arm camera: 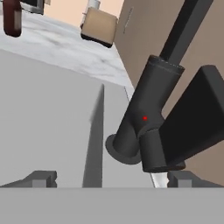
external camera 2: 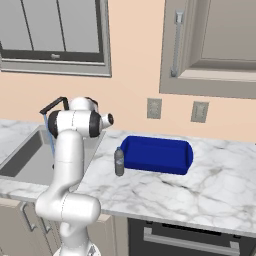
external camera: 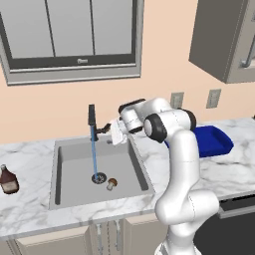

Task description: Pick up all produce items and place them in the sink. Turn on the sink faucet to wash them. Then turn the sink off and put them in the tray.

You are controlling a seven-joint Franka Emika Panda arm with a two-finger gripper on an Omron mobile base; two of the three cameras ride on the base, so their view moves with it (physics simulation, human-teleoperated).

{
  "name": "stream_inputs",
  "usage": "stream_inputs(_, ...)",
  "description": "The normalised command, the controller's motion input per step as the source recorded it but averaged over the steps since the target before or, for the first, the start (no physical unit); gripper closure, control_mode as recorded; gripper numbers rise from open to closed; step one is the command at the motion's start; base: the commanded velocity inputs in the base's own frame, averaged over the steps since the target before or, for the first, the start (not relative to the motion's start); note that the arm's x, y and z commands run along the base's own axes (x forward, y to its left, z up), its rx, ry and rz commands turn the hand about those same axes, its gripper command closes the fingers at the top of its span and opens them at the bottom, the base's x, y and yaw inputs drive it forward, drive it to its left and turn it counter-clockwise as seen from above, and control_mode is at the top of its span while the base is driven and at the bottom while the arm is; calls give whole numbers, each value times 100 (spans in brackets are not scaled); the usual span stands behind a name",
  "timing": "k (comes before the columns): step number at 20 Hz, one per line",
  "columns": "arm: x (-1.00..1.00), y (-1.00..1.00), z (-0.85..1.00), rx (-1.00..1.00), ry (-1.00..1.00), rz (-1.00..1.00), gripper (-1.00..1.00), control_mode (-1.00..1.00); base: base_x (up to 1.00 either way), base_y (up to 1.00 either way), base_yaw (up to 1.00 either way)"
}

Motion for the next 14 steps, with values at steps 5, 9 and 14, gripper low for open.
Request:
stream_inputs(5, 0, 55, 34, -2, 0, 11, -100, -100, 0, 0, 0)
stream_inputs(9, 1, 56, 45, -5, 0, 10, -100, -100, 0, 0, 0)
stream_inputs(14, 1, 55, 52, -7, 0, 7, -100, -100, 0, 0, 0)
